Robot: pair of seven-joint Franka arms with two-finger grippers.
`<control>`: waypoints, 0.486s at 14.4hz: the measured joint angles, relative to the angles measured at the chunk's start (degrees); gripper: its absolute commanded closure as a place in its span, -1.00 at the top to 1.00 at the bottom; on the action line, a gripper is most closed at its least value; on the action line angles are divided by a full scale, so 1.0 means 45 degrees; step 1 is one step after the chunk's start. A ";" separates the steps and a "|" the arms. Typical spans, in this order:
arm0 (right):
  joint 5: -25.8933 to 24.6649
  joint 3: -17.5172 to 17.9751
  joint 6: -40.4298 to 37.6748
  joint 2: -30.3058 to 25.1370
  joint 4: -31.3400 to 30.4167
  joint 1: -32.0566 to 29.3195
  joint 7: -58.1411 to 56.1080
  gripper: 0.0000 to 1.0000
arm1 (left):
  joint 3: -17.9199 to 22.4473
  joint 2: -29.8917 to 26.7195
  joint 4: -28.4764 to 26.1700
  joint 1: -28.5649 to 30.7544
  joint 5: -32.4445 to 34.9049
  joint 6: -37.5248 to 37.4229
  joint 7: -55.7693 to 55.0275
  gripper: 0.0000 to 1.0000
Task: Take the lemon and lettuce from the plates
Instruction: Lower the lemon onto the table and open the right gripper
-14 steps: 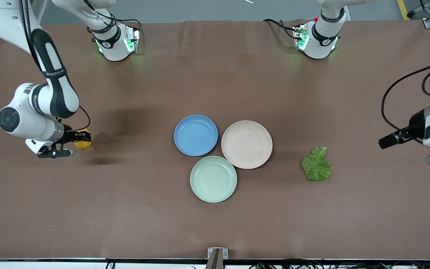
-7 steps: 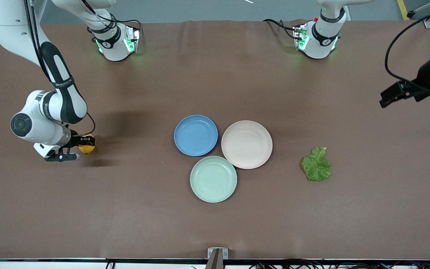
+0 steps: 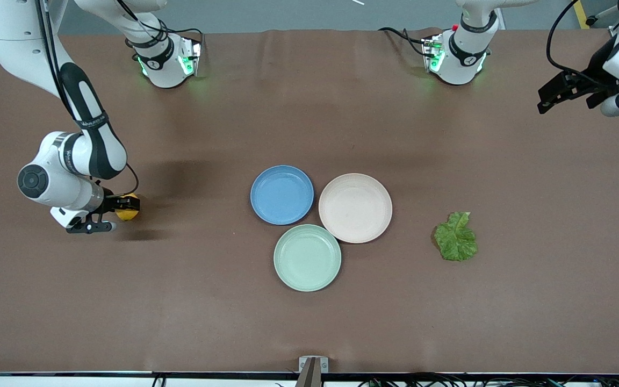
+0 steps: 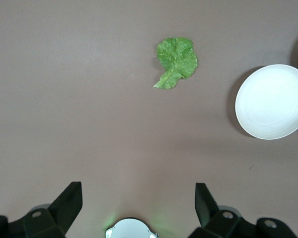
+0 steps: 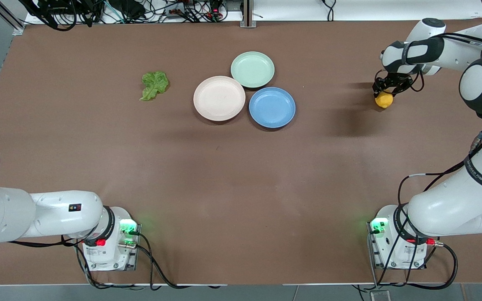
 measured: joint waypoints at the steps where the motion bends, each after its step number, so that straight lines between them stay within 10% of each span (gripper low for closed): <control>1: 0.0000 0.0000 -0.0493 -0.0252 0.0176 0.0002 0.0000 0.99 | 0.0000 -0.0044 -0.0011 -0.0050 0.0000 0.0000 0.0116 1.00; 7: 0.0000 -0.0019 -0.6354 -0.3816 0.1963 0.0001 0.0654 0.99 | 0.0035 -0.0002 -0.0047 -0.0077 -0.0001 0.0055 0.0467 1.00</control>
